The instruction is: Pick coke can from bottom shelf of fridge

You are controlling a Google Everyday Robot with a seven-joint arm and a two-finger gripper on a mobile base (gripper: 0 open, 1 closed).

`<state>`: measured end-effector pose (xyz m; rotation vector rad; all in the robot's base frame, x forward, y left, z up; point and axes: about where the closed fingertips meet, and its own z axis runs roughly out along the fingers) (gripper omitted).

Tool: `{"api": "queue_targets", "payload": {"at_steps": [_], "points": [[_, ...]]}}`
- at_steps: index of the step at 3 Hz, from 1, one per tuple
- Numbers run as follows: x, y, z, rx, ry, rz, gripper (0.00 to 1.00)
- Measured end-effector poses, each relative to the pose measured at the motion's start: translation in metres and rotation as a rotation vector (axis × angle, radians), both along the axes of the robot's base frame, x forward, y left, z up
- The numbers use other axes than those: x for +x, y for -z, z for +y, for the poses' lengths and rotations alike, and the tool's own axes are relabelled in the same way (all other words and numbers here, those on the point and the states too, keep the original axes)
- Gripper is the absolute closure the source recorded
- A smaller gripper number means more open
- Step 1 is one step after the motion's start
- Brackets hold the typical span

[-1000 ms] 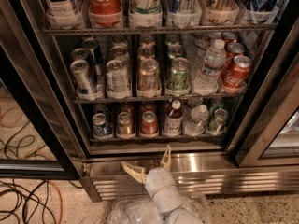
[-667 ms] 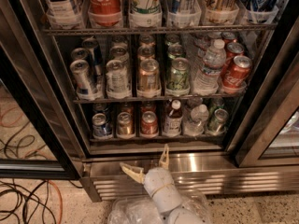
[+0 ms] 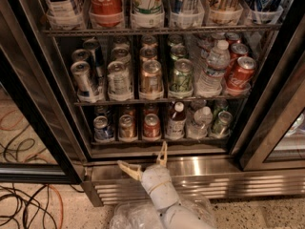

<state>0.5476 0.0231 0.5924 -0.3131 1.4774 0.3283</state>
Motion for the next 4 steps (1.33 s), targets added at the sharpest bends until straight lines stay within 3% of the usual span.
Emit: {"api": "queue_targets", "payload": {"at_steps": [2,3,4], "points": [[0.0196,-0.0153,-0.0171,0.012,0.107,-0.059,0.00],[0.0199,-0.0155,-0.0179,0.012,0.110,-0.059,0.00],[0.0199,-0.0155,-0.0179,0.012,0.110,-0.059,0.19]]}}
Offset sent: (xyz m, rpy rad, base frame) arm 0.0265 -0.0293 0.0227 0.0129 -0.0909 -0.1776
